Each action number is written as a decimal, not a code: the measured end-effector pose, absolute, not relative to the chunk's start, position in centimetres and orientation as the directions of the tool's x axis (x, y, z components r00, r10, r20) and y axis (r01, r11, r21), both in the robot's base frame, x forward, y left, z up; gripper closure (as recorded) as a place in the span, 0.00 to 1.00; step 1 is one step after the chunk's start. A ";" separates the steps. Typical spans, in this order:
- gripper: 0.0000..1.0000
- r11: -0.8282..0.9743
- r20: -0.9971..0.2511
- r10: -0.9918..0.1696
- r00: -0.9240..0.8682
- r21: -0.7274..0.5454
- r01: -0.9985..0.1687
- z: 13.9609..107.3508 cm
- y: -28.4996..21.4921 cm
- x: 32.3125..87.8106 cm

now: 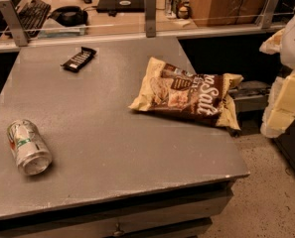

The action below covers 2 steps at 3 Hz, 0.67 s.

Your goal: Move brown chip bag near rxbar chocolate

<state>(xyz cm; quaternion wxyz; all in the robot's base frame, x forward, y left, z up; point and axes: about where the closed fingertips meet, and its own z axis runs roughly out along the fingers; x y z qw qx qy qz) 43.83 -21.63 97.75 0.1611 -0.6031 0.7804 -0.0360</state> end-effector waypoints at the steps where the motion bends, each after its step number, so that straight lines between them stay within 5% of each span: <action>1: 0.00 0.269 -0.215 -0.952 -0.216 -0.256 -0.928 97.8 -21.5 44.0; 2: 0.00 0.275 -0.259 -0.944 -0.206 -0.267 -0.923 96.7 -20.9 45.8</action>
Offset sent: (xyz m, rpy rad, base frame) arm 0.0515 0.0164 -0.0335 0.1193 -0.0569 0.0162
